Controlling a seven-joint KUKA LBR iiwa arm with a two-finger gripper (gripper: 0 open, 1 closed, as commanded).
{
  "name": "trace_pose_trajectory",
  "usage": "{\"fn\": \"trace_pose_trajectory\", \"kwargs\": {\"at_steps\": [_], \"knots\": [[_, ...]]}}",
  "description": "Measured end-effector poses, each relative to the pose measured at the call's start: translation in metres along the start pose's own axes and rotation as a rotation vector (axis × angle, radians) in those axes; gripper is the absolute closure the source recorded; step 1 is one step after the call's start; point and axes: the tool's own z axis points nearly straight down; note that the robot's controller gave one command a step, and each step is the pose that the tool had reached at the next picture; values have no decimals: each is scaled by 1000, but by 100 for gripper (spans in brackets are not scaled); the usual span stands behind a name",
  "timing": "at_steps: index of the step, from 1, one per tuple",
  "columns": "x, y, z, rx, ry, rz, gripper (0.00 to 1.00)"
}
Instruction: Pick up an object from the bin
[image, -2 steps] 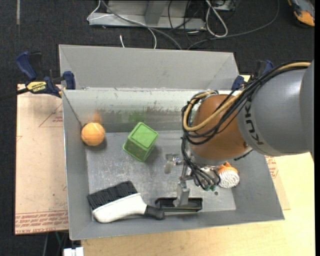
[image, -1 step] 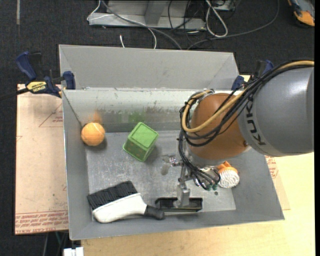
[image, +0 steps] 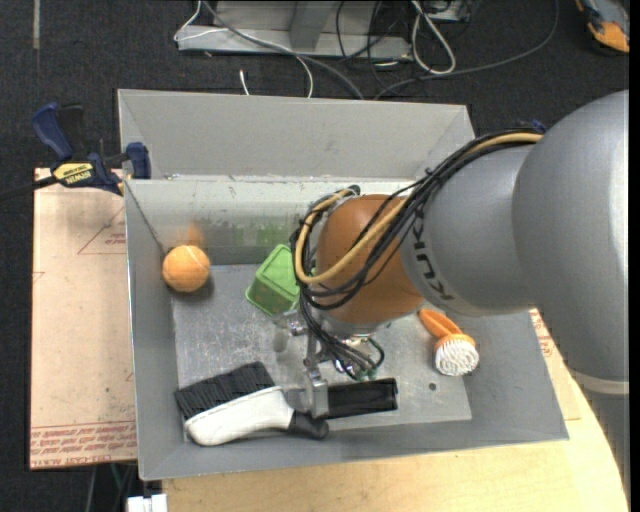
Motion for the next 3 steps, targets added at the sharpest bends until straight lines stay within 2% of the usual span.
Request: {"fn": "trace_pose_trajectory", "kwargs": {"at_steps": [1,2,3], "knots": [[7,42,23,5,-9,6,0],[9,71,6,1,-36,1,100],[9,71,6,0,-36,1,100]]}}
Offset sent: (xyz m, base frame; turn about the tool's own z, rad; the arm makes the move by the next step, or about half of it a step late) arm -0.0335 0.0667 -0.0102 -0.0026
